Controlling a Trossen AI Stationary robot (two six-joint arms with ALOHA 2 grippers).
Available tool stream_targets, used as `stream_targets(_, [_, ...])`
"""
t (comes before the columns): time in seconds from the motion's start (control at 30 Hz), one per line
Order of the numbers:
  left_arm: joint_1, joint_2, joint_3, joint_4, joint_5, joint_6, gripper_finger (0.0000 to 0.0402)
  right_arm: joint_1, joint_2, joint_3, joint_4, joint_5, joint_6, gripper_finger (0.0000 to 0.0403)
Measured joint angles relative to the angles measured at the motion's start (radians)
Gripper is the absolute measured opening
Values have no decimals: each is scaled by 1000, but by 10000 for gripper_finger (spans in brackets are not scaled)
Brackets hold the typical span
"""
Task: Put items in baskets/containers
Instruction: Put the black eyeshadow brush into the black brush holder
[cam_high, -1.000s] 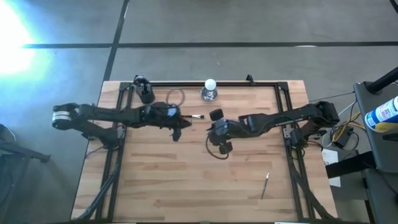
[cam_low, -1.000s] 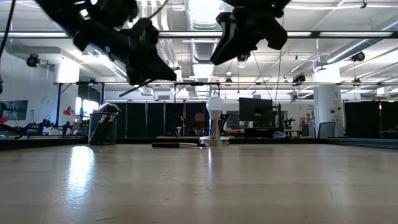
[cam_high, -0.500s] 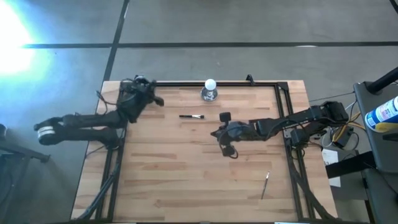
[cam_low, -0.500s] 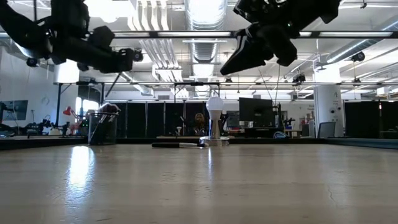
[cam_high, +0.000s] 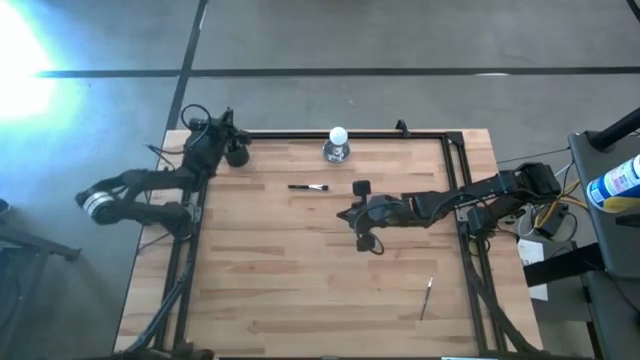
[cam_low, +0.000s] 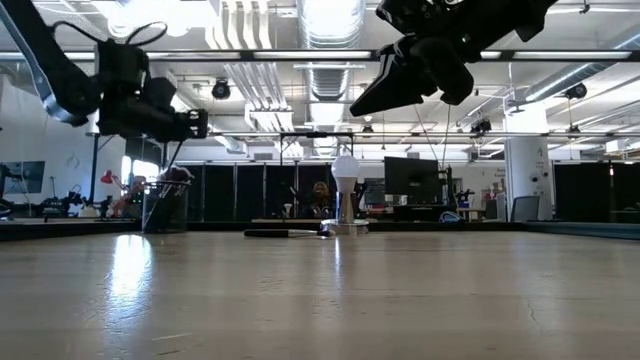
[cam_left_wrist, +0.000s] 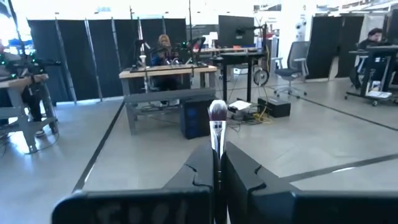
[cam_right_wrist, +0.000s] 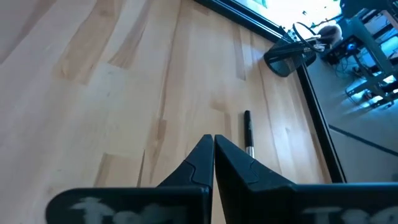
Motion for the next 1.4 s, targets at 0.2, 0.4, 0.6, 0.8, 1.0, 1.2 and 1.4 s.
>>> stream_targets(0.2, [2, 188, -20, 204, 0, 11, 10, 1, 0, 0, 2, 0, 12, 8])
stream_targets(0.4, [2, 276, -34, 259, -5, -30, 12, 4, 0, 0, 2, 1, 24, 8])
stream_targets(0.6, [2, 238, -33, 189, -3, -55, 77, 3, 1, 0, 3, 2, 28, 8])
stream_targets(0.8, [2, 114, -32, 19, -3, -56, 108, 3, 1, 0, 2, 2, 67, 8])
stream_targets(1.0, [-17, -96, -32, -220, 49, -70, 108, 13, -6, 0, -76, 2, 159, 8])
stream_targets(1.2, [-125, -285, -47, -419, 284, -149, 64, 61, -56, 0, -326, -9, 290, 8])
stream_targets(1.4, [-384, -330, -96, -361, 296, -146, 5, 160, -93, 0, -581, -36, 441, 8])
